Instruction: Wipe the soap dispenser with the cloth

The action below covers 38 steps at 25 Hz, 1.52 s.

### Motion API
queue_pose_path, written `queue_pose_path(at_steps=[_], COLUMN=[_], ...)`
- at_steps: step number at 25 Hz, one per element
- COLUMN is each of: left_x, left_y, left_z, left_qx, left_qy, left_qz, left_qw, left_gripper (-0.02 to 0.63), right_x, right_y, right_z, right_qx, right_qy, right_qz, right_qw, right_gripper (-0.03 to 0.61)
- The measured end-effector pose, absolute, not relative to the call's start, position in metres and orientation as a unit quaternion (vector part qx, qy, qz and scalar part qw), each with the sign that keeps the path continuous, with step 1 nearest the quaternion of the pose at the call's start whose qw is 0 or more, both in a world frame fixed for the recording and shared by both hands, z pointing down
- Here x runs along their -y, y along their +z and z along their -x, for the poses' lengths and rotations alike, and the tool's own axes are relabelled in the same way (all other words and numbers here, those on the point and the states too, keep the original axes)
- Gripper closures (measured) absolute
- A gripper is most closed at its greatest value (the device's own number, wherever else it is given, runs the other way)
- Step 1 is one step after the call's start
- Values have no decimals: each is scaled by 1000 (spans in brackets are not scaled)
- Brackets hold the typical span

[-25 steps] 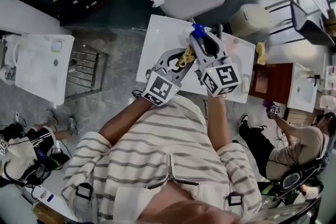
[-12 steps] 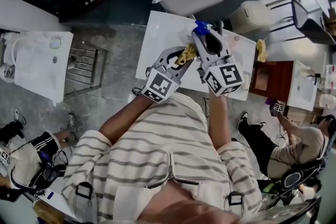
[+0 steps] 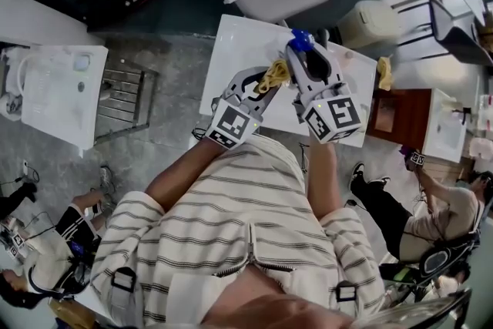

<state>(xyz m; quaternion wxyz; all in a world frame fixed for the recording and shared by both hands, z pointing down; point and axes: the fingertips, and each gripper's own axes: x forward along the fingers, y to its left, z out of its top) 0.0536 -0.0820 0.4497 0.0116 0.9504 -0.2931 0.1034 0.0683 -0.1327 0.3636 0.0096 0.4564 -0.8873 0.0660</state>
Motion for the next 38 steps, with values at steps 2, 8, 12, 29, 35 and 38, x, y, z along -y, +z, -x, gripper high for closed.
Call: queue_pose_path(at_steps=[2, 8, 12, 29, 35, 38], left_x=[83, 92, 100, 119, 126, 129], left_y=[449, 443, 441, 434, 435, 437], left_z=[-53, -41, -33, -10, -3, 0], left_qx=[294, 311, 324, 351, 362, 367], left_qy=[101, 89, 84, 76, 78, 80], left_qz=[-950, -946, -942, -933, -929, -926], left_qw=[13, 18, 20, 18, 20, 24], left_gripper=[517, 517, 517, 517, 517, 517], right_x=[133, 133, 133, 129, 125, 123], right_y=[363, 363, 363, 360, 355, 353], right_z=[-70, -71, -71, -64, -64, -61], right_qx=[886, 883, 883, 884, 886, 888], right_qy=[67, 66, 61, 58, 58, 61], right_qz=[-459, -464, -466, -464, -460, -455], right_qw=[10, 14, 19, 26, 24, 19], right_gripper=[454, 454, 454, 454, 454, 454])
